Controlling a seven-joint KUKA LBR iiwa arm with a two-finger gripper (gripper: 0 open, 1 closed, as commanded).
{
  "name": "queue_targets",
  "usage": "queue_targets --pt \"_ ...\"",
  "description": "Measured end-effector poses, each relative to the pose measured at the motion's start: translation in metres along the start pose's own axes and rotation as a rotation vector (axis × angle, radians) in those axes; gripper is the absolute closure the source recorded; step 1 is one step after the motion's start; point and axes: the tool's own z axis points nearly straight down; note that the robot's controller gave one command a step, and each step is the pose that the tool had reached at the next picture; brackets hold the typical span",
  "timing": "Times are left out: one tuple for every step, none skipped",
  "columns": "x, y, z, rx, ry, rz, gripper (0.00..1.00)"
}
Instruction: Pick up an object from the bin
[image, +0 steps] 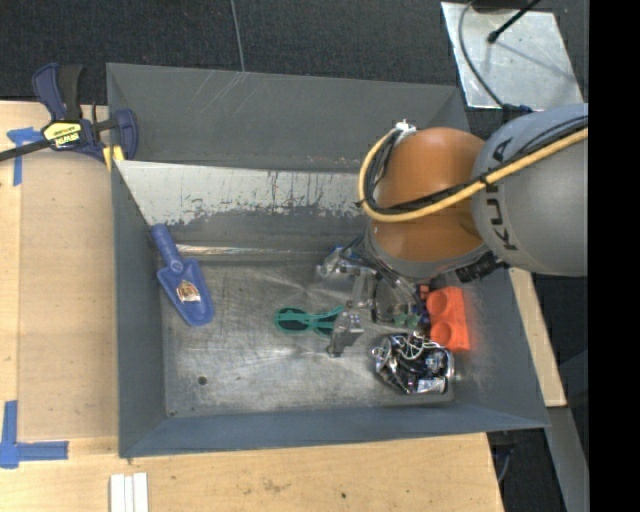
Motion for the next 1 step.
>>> queue_targets --pt "0.0 0.0 0.0 0.0 0.0 0.0 0.0"
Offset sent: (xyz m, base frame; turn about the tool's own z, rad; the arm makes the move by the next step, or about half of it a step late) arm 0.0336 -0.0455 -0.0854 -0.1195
